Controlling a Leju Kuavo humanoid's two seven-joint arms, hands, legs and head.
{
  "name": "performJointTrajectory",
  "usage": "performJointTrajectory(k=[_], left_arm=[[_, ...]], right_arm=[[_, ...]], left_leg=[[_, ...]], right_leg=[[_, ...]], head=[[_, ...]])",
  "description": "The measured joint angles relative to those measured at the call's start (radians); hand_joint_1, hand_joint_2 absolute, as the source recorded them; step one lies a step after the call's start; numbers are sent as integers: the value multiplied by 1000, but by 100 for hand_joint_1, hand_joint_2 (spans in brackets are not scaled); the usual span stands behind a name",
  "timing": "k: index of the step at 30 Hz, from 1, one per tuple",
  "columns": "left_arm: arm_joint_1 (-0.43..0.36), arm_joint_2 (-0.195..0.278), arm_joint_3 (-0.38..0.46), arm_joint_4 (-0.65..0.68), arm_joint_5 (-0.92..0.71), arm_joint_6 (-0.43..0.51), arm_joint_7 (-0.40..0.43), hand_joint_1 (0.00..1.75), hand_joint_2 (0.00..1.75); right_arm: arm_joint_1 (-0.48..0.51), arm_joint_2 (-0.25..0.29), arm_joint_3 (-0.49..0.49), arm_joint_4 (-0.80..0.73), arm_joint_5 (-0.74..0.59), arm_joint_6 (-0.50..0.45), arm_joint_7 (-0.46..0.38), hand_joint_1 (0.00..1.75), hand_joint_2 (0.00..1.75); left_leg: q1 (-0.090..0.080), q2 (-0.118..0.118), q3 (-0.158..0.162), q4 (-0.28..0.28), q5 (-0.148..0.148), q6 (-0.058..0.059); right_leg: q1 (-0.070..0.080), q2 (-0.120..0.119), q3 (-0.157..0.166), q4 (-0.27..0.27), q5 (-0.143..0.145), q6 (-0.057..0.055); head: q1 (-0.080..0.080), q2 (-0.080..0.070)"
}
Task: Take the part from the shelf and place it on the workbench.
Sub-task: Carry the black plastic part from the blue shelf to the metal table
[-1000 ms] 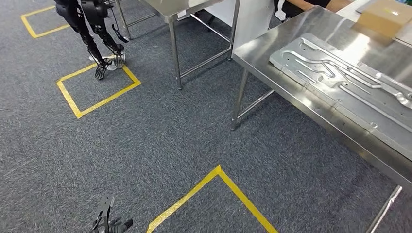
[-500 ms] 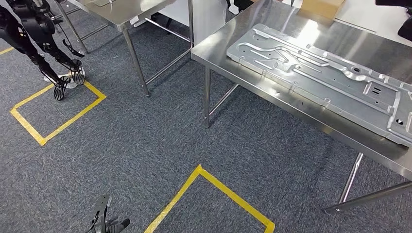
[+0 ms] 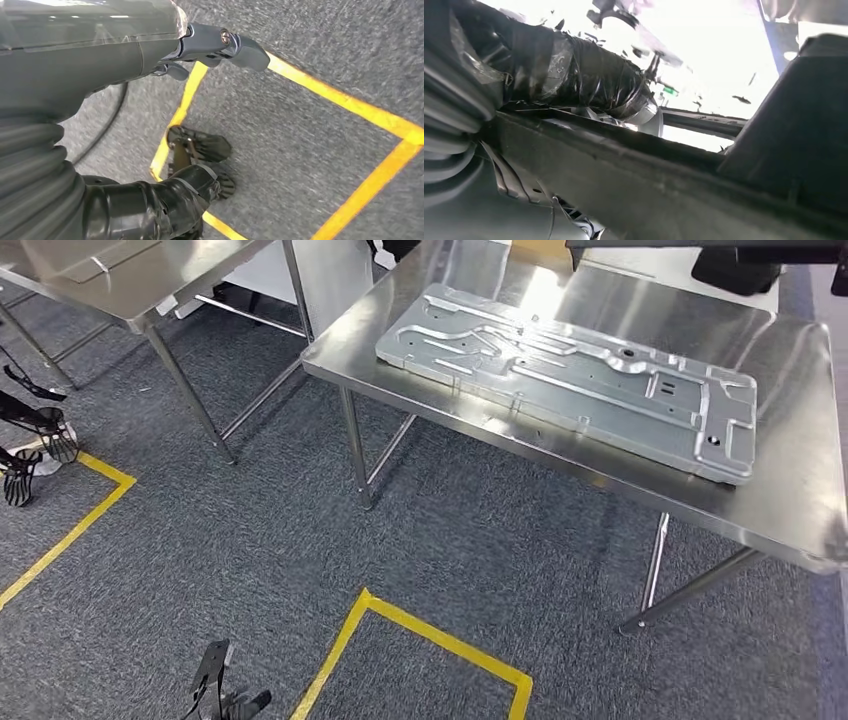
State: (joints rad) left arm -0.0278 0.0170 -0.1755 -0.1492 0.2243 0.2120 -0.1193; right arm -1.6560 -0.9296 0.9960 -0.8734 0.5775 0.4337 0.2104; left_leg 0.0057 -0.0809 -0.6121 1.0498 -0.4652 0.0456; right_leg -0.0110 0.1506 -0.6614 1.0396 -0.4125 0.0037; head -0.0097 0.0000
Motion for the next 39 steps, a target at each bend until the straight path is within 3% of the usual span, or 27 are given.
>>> performJointTrajectory(k=[1,2,4,6,8,9,10,11,13,15,18,22,32,35,37,39], left_arm=[[-1,0,0,0,1,1,1,0,175],[-2,0,0,0,2,2,2,0,175],[-4,0,0,0,3,3,3,0,175],[-3,0,0,0,5,3,9,0,175],[-2,0,0,0,11,4,18,0,175],[-2,0,0,0,12,5,22,0,175],[-2,0,0,0,14,5,26,0,175],[-3,-1,0,0,14,6,29,0,175],[-3,-1,0,0,14,6,34,0,175],[-3,-1,0,0,14,5,37,0,175],[-3,1,0,0,14,5,40,0,175],[-3,0,0,0,14,5,44,0,175],[-3,1,0,0,24,25,118,0,175],[-2,5,0,0,21,27,113,0,175],[-1,6,0,0,18,26,105,0,175],[-1,6,0,0,16,25,97,0,175]], right_arm=[[0,1,2,1,2,-1,-3,175,175],[0,0,5,2,5,-2,-7,175,175],[-2,-1,9,3,10,-6,-14,175,175],[-2,4,15,4,12,-10,-16,175,175],[1,10,25,5,13,-11,-19,175,175],[1,11,30,7,14,-11,-20,175,175],[1,13,35,8,15,-11,-20,175,175],[0,14,37,9,16,-11,-21,175,175],[-3,17,40,12,17,-10,-24,175,175],[-6,21,43,15,17,-8,-29,175,175],[-7,29,46,18,19,-6,-32,175,175],[-8,34,48,23,19,-6,-32,175,175],[-9,58,70,44,19,-7,-46,175,175],[-9,69,76,52,19,-9,-48,175,175],[-10,73,77,56,19,-9,-49,175,175],[-12,75,78,61,18,-10,-52,175,175]], left_leg=[[-2,12,3,-7,1,2],[-3,25,8,-15,4,8],[-2,48,19,-36,13,19],[-3,68,24,-44,16,24],[-4,84,24,-44,14,23],[-4,90,25,-43,13,22],[-3,94,25,-41,11,19],[-2,97,26,-39,8,16],[-4,101,26,-33,2,7],[-7,102,24,-28,-3,4],[-7,102,25,-28,-3,12],[-4,103,28,-36,-1,10],[-3,103,29,-41,3,-8],[-5,104,30,-40,4,1],[1,108,48,-71,18,10],[7,114,69,-104,33,14]], right_leg=[[-3,13,-1,-4,3,7],[-5,8,-3,-4,4,13],[-2,-54,-21,35,-24,21],[-2,-127,-71,146,-86,28],[-9,-145,-117,245,-122,36],[-13,-147,-117,248,-114,39],[-17,-148,-96,212,-88,41],[-19,-150,-58,144,-53,42],[-15,-154,8,23,-13,38],[-9,-154,27,-16,-11,31],[-6,-151,27,-20,-9,26],[-2,-150,26,-19,-11,19],[2,-151,25,-16,-10,13],[-4,-151,30,-27,-4,18],[-4,-151,35,-34,-3,23],[-3,-150,12,17,-36,27]], head=[[0,0],[0,0],[1,0],[2,0],[2,0],[2,0],[2,0],[2,0],[2,0],[1,0],[1,0],[1,0],[1,0],[0,0],[1,0],[2,0]])
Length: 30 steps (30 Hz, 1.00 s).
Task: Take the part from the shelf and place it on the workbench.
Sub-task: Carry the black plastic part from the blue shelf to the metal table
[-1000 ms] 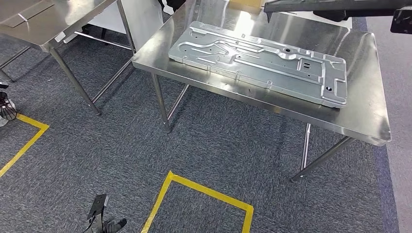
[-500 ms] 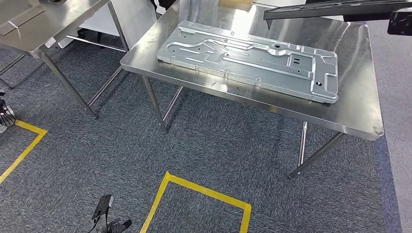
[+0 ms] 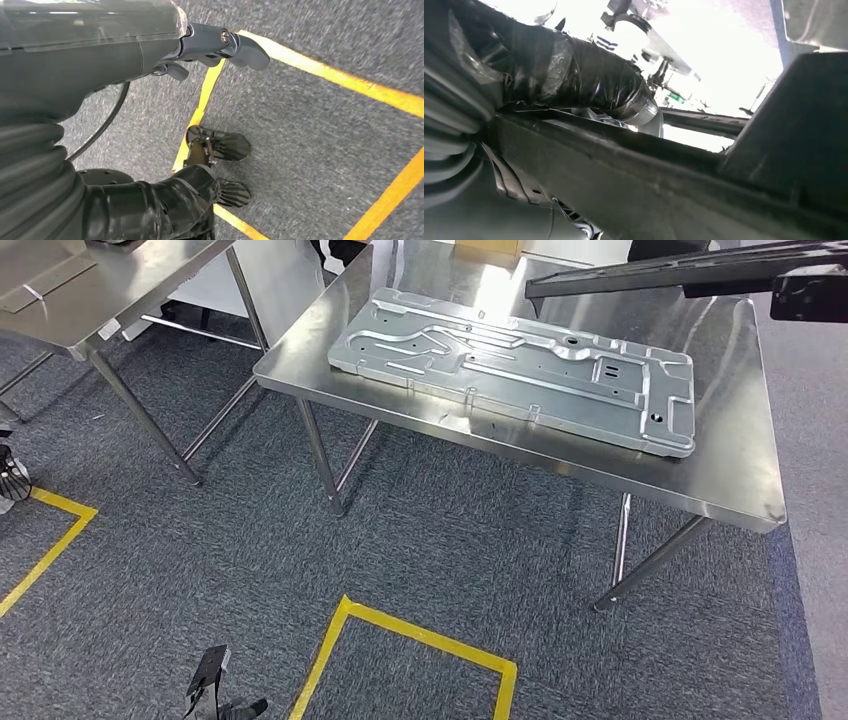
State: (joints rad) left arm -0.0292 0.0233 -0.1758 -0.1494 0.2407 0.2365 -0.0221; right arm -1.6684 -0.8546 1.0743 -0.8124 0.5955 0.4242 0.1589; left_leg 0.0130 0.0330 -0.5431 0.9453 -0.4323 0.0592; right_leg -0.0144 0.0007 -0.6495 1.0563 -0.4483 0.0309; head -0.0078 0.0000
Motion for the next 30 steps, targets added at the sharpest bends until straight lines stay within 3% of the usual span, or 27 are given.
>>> performJointTrajectory(k=[2,3,4,5,6,8,10,12,14,15,17,18,19,20,21,23,24,25,28,30], left_arm=[[-2,0,0,0,0,-3,-7,0,175],[-2,0,0,0,0,-4,-11,0,175],[-2,-1,0,0,0,-5,-14,0,175],[-1,-1,0,0,0,-6,-17,0,175],[-1,-1,0,0,1,-6,-19,0,175],[1,4,0,0,2,-4,-22,0,175],[3,9,0,0,3,-1,-25,0,175],[3,7,0,0,5,1,-27,0,175],[2,4,0,0,6,2,-28,0,175],[2,4,0,0,7,3,-28,0,175],[2,4,0,0,7,5,-30,0,175],[2,4,0,0,8,5,-32,0,175],[3,4,0,0,10,3,-33,0,175],[4,4,0,0,13,-1,-36,0,175],[5,5,0,0,15,-5,-39,0,175],[6,7,0,0,18,-15,-48,0,175],[6,9,0,0,18,-19,-53,0,175],[6,10,0,0,18,-24,-57,0,175],[6,11,0,0,19,-34,-66,0,175],[6,10,0,0,20,-38,-68,0,175]], right_arm=[[-1,2,2,4,-3,-1,-3,175,175],[0,3,4,6,-4,-1,-4,175,175],[2,3,6,7,-5,-2,-5,175,175],[3,3,7,9,-5,-2,-5,175,175],[4,3,9,10,-5,-2,-5,175,175],[7,3,11,15,-5,-3,-5,175,175],[13,3,14,19,-6,-6,-6,175,175],[17,3,16,21,-8,-8,-6,175,175],[14,2,17,22,-8,-9,-5,175,175],[10,3,17,22,-8,-10,-5,175,175],[6,4,17,23,-8,-11,-6,175,175],[6,4,17,22,-10,-12,-9,175,175],[8,4,17,22,-15,-13,-14,175,175],[10,4,17,21,-19,-15,-20,175,175],[12,3,17,18,-24,-21,-26,175,175],[15,0,17,11,-23,-37,-29,175,175],[16,-2,17,7,-19,-44,-28,175,175],[16,-6,17,5,-14,-47,-26,175,175],[14,-18,17,-4,-2,-40,-22,175,175],[10,-26,17,-9,3,-36,-20,175,175]], left_leg=[[-1,3,5,-7,-1,-1],[0,3,5,-5,-4,-3],[2,3,6,-1,-8,-6],[5,3,6,6,-14,-12],[9,2,6,16,-22,-18],[14,0,2,42,-43,-38],[12,-2,-4,61,-57,-53],[15,-2,-5,67,-64,-62],[19,-5,-17,98,-86,-66],[20,-8,-39,143,-107,-65],[15,-16,-115,279,-157,-54],[10,-19,-158,343,-170,-47],[3,-22,-189,378,-165,-40],[-5,-25,-202,374,-140,-31],[-13,-27,-194,330,-98,-20],[-31,-32,-146,193,-12,4],[-38,-35,-124,138,11,12],[-42,-37,-111,106,18,17],[-42,-36,-94,72,18,18],[-38,-31,-78,47,26,19]], right_leg=[[-6,1,-62,120,-54,8],[-12,0,-91,172,-68,13],[-18,0,-105,193,-65,19],[-26,-1,-99,175,-42,25],[-34,-3,-75,121,-6,34],[-41,-6,-22,14,36,49],[-36,-2,-6,-16,29,36],[-29,5,-7,-9,23,8],[-23,7,-3,-8,17,-10],[-21,9,2,-9,15,-17],[-13,12,10,-9,9,-29],[-8,16,14,-9,6,-34],[-3,20,18,-9,2,-38],[0,24,23,-9,-2,-41],[2,28,29,-9,-6,-43],[3,35,37,-9,-13,-42],[3,38,38,-10,-15,-39],[2,39,38,-11,-16,-36],[-3,39,36,-17,-17,-24],[-2,28,22,17,-43,-20]], head=[[0,0],[0,0],[0,0],[0,0],[0,0],[0,0],[-3,0],[-6,0],[-7,0],[-8,0],[-8,0],[-8,0],[-8,0],[-8,0],[-7,0],[-7,0],[-7,0],[-7,0],[-7,0],[-6,0]])
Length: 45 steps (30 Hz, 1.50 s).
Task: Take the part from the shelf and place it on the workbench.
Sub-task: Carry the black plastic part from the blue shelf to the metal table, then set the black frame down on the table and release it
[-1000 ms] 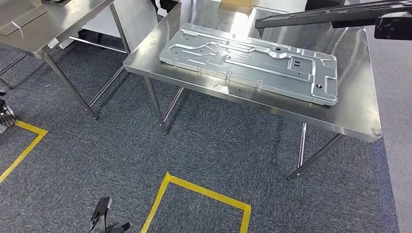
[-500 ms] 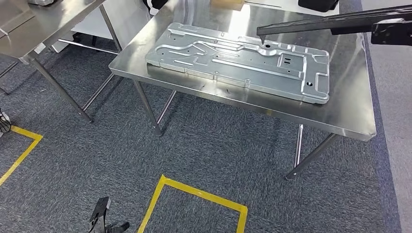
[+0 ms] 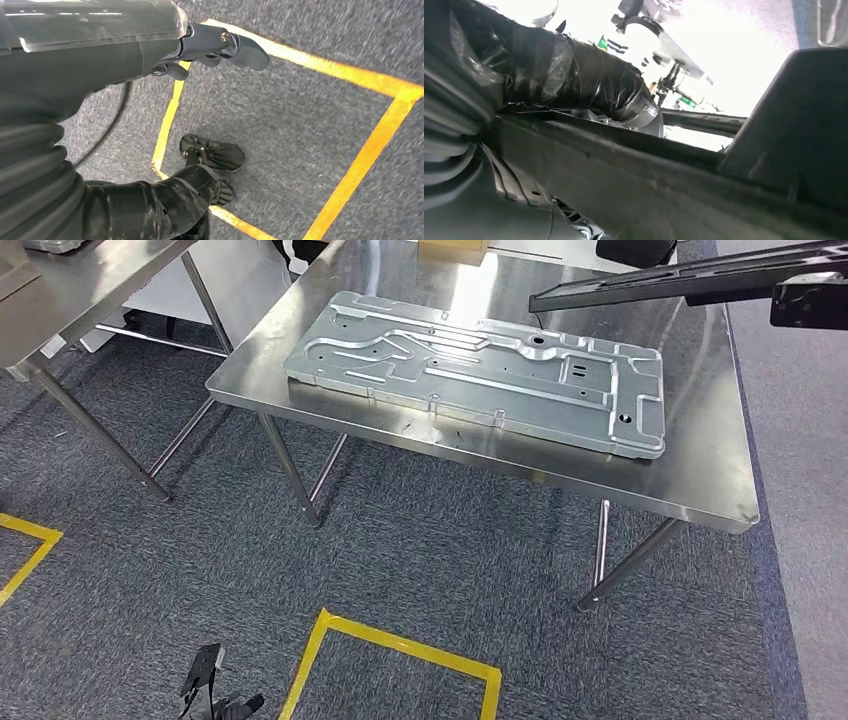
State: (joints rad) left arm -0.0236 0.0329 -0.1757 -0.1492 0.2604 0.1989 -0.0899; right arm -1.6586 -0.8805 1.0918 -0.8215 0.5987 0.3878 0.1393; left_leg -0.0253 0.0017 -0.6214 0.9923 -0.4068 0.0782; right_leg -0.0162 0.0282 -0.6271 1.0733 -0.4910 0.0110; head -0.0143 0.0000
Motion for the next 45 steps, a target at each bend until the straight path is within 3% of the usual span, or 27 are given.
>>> performJointTrajectory(k=[3,4,5,7,9,10,13,15,18,19,20,21,23,25,28,30,33,34,35,36,38,39,40,42,44,45], left_arm=[[-3,-3,0,0,-1,-5,0,0,175],[-3,-4,0,0,-1,-7,1,0,175],[-3,-5,0,0,-2,-9,3,0,175],[-2,-7,0,0,-2,-13,4,0,175],[-2,-8,0,0,-2,-14,4,0,175],[-2,-8,0,0,-2,-14,5,0,175],[-1,-9,0,0,-2,-14,6,0,175],[-1,-10,0,0,-2,-13,10,0,175],[-1,-10,0,0,-2,-10,16,0,175],[-1,-10,0,0,-2,-9,17,0,175],[-1,-10,0,0,-2,-6,17,0,175],[-1,-10,0,0,-2,-4,17,0,175],[-1,-9,0,0,-1,0,18,0,175],[-1,-9,0,0,0,0,18,0,175],[0,-8,0,0,2,0,17,0,175],[0,-8,0,0,3,0,16,0,175],[-2,-8,0,0,3,0,16,0,175],[-2,-8,0,0,3,0,16,0,175],[-1,-8,0,0,3,-1,16,0,175],[0,-8,0,0,3,-2,16,0,175],[1,-9,0,0,3,-5,15,0,175],[1,-9,0,0,3,-7,14,0,175],[1,-10,0,0,3,-8,13,0,175],[-1,-11,0,0,2,-8,11,0,175],[-2,-11,0,0,1,-9,10,0,175],[-2,-11,0,0,0,-9,9,0,175]], right_arm=[[-9,-5,0,-6,2,10,2,175,175],[-10,-6,0,-8,2,15,1,175,175],[-10,-7,0,-9,2,20,1,175,175],[-13,-8,0,-10,2,26,0,175,175],[-17,-9,1,-12,2,27,0,175,175],[-19,-10,1,-13,1,27,-1,175,175],[-21,-10,2,-17,1,29,-2,175,175],[-22,-10,2,-19,1,31,-2,175,175],[-23,-10,2,-22,0,32,-5,175,175],[-23,-10,4,-23,0,32,-7,175,175],[-23,-10,6,-23,-1,32,-8,175,175],[-23,-10,9,-23,-1,32,-10,175,175],[-23,-10,14,-23,-1,31,-12,175,175],[-24,-10,16,-23,-1,32,-12,175,175],[-24,-12,17,-23,-2,33,-12,175,175],[-25,-13,18,-22,-2,34,-12,175,175],[-27,-13,18,-22,-3,34,-13,175,175],[-27,-13,18,-22,-3,35,-13,175,175],[-26,-13,18,-22,-4,37,-14,175,175],[-26,-14,19,-22,-4,39,-14,175,175],[-26,-14,20,-21,-4,42,-14,175,175],[-27,-14,20,-21,-4,42,-15,175,175],[-29,-13,20,-21,-5,42,-15,175,175],[-34,-11,21,-22,-7,41,-17,175,175],[-35,-11,21,-22,-7,41,-17,175,175],[-36,-11,21,-22,-7,41,-17,175,175]], left_leg=[[2,5,9,-7,-1,3],[3,5,9,-4,-3,3],[5,6,9,-1,-7,1],[11,6,10,12,-16,-7],[14,4,6,28,-28,-19],[14,4,4,34,-31,-24],[15,3,0,41,-35,-37],[18,3,-14,75,-61,-46],[22,3,-98,258,-148,-52],[24,3,-125,311,-163,-53],[25,3,-136,330,-159,-52],[25,3,-126,306,-135,-50],[25,2,-62,171,-69,-43],[21,2,-7,61,-39,-37],[15,3,9,28,-38,-24],[15,4,23,16,-35,-12],[16,6,36,10,-42,0],[15,6,40,11,-47,2],[15,5,46,12,-53,2],[14,5,54,12,-61,2],[13,4,74,12,-80,-1],[13,4,85,12,-89,-4],[13,5,92,10,-97,-9],[14,10,107,7,-102,-21],[14,11,111,28,-97,-32],[15,8,93,68,-86,-37]], right_leg=[[-1,-13,-86,171,-78,7],[-3,-14,-109,210,-84,11],[-6,-15,-114,211,-71,15],[-14,-21,-70,113,-2,26],[-14,-23,-16,4,40,30],[-11,-22,-3,-22,45,27],[-6,-19,2,-31,45,9],[-8,-20,6,-37,48,-5],[-4,-18,9,-40,47,-19],[-2,-16,10,-40,46,-20],[0,-15,11,-40,45,-21],[0,-13,13,-39,43,-21],[1,-11,19,-39,38,-16],[2,-10,20,-39,34,-7],[1,-10,20,-39,43,10],[-2,-14,8,-11,29,16],[-2,-18,-80,152,-45,23],[-2,-18,-114,205,-61,25],[-2,-18,-135,229,-58,26],[-2,-19,-137,214,-34,26],[2,-23,-92,94,50,18],[7,-27,-66,31,76,13],[13,-30,-45,-18,88,6],[23,-32,-26,-58,76,-7],[18,-28,2,-75,73,-22],[15,-27,21,-80,66,-28]], head=[[0,0],[0,0],[0,0],[0,0],[0,0],[0,0],[-1,0],[-1,0],[-1,0],[-1,0],[-1,0],[-1,0],[-1,0],[0,0],[0,0],[0,0],[0,0],[1,0],[1,0],[1,0],[1,0],[0,0],[-1,0],[-2,0],[-2,0],[-3,0]])
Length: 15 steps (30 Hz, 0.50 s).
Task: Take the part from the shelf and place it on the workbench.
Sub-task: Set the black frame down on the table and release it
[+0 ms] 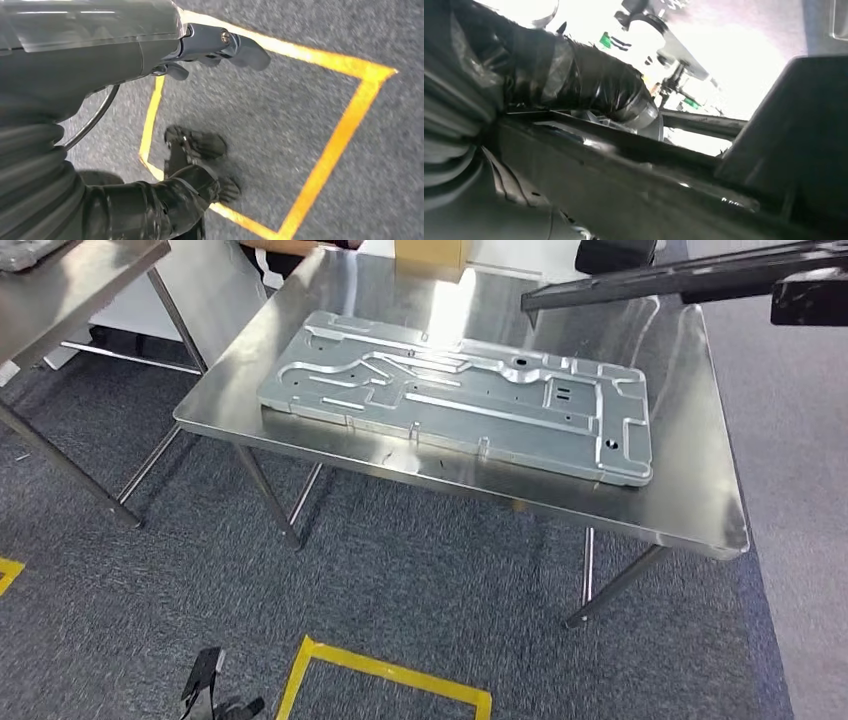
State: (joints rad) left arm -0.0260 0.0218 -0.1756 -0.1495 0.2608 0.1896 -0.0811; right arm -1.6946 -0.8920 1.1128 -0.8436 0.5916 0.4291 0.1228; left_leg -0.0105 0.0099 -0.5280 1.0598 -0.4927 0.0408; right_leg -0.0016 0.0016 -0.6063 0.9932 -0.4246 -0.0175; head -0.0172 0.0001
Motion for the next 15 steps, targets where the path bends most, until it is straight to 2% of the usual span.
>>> performJointTrajectory(k=[1,2,3,4,5,6,7,8,10,11,12,13,14,15], left_arm=[[0,0,0,0,0,0,-1,0,175],[1,-1,0,0,0,-1,-1,0,175],[2,-1,0,0,0,-1,-1,0,175],[3,-1,0,0,0,-1,-1,0,175],[5,-1,0,0,0,-1,-1,0,175],[6,-1,0,0,0,0,0,0,175],[7,-1,0,0,0,0,1,0,175],[9,-1,0,0,0,1,2,0,175],[13,-1,0,0,0,5,5,0,175],[16,-1,0,0,1,7,6,0,175],[17,0,0,1,2,9,6,0,175],[16,0,0,1,5,13,8,0,175],[13,1,1,1,9,20,9,0,175],[10,1,2,1,12,28,10,0,175]], right_arm=[[-1,0,0,0,0,0,0,175,175],[-1,2,0,-1,0,0,0,175,175],[-2,3,0,-1,0,0,0,175,175],[-2,5,0,-1,0,0,0,175,175],[-2,7,1,-1,0,0,0,175,175],[-2,7,2,-1,0,0,-1,175,175],[-2,8,2,-1,0,0,-1,175,175],[-2,8,3,-1,-1,0,-1,175,175],[-2,10,5,-1,-1,0,-1,175,175],[-2,11,6,-1,-2,1,-1,175,175],[-2,11,7,-1,-3,1,-2,175,175],[-2,11,9,-1,-4,1,-3,175,175],[-1,7,10,-1,-5,1,-4,175,175],[1,2,11,-2,-5,2,-4,175,175]], left_leg=[[2,-3,-33,58,9,-4],[5,-5,-81,128,7,-9],[9,-6,-133,193,-10,-13],[13,-6,-179,237,-43,-18],[16,-5,-214,255,-80,-22],[18,-5,-236,244,-105,-26],[20,-5,-246,208,-107,-29],[21,-4,-249,153,-71,-31],[20,-2,-247,32,90,-27],[17,-1,-245,-2,157,-22],[15,1,-243,-17,194,-16],[14,2,-236,-14,190,-9],[14,3,-230,-20,184,-2],[15,4,-219,-28,178,6]], right_leg=[[-4,0,20,-3,-9,-5],[-4,1,39,-6,-22,-8],[-5,2,56,-7,-37,-9],[-6,5,75,-7,-53,-8],[-7,8,95,-7,-70,-6],[-10,10,118,-7,-88,-3],[-12,12,143,-7,-108,1],[-16,13,170,-8,-130,6],[-18,15,210,-6,-172,20],[-19,17,223,-10,-189,28],[-19,19,231,-14,-197,36],[-22,21,229,-10,-191,44],[-24,21,218,15,-172,51],[-26,19,188,65,-143,55]], head=[[0,0],[-1,0],[-2,0],[-3,0],[-4,0],[-4,0],[-5,0],[-5,0],[-6,0],[-6,0],[-7,0],[-9,0],[-9,0],[-10,0]])
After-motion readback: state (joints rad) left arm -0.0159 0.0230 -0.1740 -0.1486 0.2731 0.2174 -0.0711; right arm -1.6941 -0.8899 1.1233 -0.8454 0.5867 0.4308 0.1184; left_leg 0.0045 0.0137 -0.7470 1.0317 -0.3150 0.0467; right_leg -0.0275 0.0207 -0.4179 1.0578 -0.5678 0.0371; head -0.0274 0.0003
